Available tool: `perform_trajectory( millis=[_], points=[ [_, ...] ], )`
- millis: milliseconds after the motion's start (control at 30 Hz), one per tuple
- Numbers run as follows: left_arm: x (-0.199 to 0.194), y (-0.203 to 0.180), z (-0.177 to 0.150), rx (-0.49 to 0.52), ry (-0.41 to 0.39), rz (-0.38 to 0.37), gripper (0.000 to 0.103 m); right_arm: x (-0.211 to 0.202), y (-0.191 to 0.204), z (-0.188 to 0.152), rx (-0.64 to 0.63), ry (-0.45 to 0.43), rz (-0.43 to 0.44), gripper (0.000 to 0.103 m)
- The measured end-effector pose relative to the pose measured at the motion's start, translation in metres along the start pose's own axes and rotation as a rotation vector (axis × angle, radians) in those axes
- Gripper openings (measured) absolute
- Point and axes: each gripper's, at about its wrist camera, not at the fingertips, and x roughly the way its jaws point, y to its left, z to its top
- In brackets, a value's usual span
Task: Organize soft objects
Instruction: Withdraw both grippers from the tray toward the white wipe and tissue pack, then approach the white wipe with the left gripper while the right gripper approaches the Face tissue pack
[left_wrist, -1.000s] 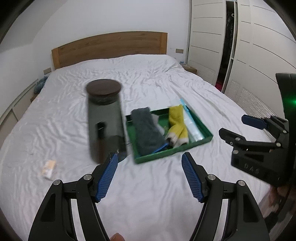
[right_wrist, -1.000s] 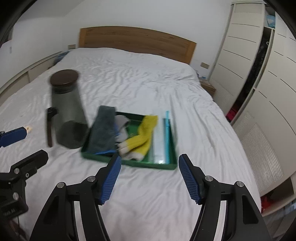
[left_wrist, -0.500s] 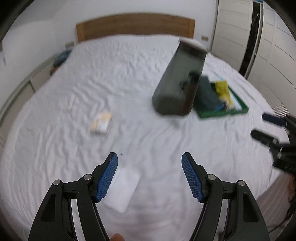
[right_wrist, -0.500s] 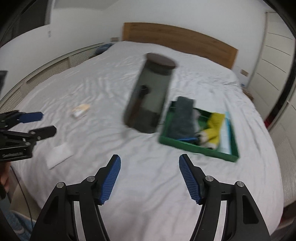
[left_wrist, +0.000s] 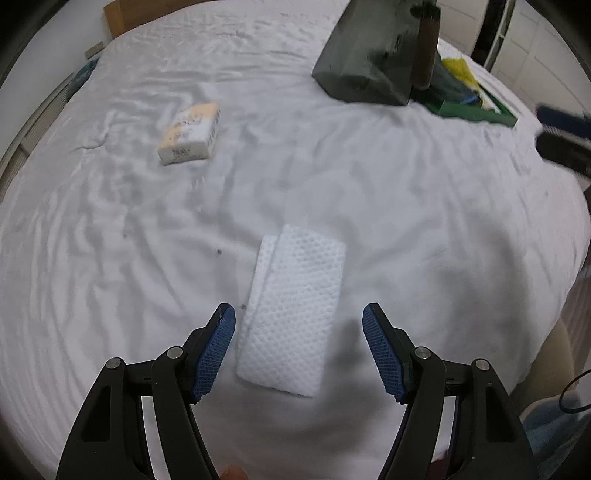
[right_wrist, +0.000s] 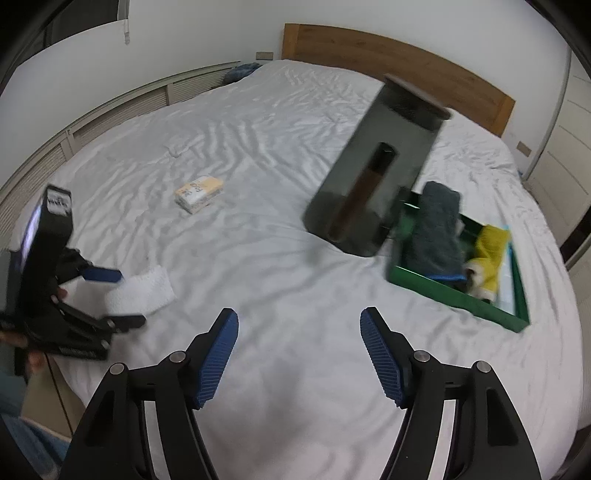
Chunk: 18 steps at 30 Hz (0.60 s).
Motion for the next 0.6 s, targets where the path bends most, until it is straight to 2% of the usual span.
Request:
perform_trajectory(
  millis=[233,600],
  points=[
    [0.023,0.006,0.004,0.039,0.031,-0.006,0.066,0.058,0.02,0.034,0.0,0.02,0.06,0.069],
    [0.035,0.021,0.008,0.069,0.045,-0.039,0.065,0.12,0.04,0.068,0.0,0.053,0.111,0.069]
  ],
)
